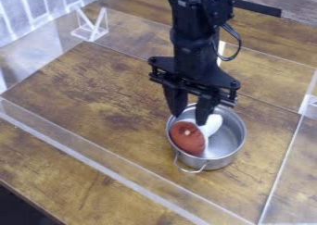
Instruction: Put the mushroom in the silver pot
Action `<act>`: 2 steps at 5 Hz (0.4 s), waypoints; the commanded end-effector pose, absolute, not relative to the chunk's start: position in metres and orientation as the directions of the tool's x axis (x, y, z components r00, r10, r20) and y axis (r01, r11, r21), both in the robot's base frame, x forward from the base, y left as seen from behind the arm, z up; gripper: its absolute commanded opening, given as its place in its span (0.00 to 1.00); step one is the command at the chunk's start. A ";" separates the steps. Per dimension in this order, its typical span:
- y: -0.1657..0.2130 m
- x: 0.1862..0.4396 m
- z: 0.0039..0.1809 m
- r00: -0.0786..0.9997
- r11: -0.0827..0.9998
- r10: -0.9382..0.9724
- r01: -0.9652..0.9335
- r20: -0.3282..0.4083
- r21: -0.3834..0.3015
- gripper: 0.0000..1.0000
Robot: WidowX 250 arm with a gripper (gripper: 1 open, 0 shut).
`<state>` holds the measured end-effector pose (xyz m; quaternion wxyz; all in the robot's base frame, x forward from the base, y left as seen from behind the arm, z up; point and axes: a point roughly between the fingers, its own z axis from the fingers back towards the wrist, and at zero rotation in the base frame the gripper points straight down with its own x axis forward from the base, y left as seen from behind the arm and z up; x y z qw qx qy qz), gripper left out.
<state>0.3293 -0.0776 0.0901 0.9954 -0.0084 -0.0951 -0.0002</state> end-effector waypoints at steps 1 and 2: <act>-0.075 0.337 0.106 0.964 0.999 -0.017 0.024 0.266 -0.022 1.00; -0.086 0.335 0.103 0.959 0.999 -0.036 0.043 0.280 -0.021 1.00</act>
